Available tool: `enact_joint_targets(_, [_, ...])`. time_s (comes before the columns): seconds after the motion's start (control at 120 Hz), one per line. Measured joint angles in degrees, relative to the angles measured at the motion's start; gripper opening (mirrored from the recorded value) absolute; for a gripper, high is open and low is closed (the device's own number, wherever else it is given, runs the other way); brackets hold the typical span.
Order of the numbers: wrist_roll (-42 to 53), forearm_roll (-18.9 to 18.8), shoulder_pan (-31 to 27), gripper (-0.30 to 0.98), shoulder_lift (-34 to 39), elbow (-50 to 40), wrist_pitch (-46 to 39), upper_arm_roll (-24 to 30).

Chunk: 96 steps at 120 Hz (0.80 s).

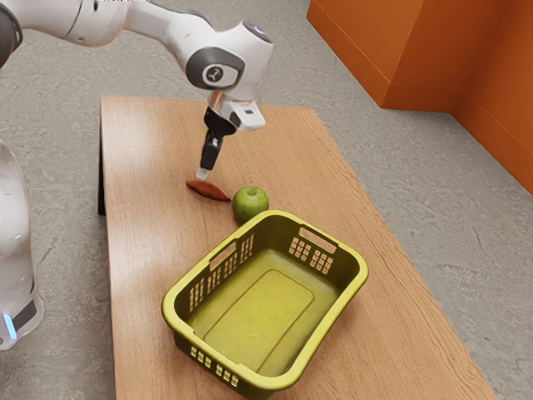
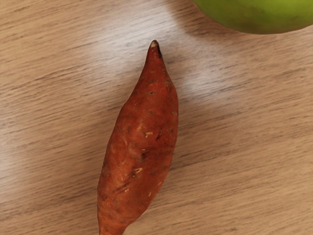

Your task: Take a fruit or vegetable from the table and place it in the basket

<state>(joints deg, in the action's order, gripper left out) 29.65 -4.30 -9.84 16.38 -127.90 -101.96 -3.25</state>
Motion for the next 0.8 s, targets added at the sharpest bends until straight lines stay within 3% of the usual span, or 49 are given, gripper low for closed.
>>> enact_joint_targets(0.8, [4.8, -0.01, -0.09, 0.69, -1.91, -3.17, -5.93, -1.0])
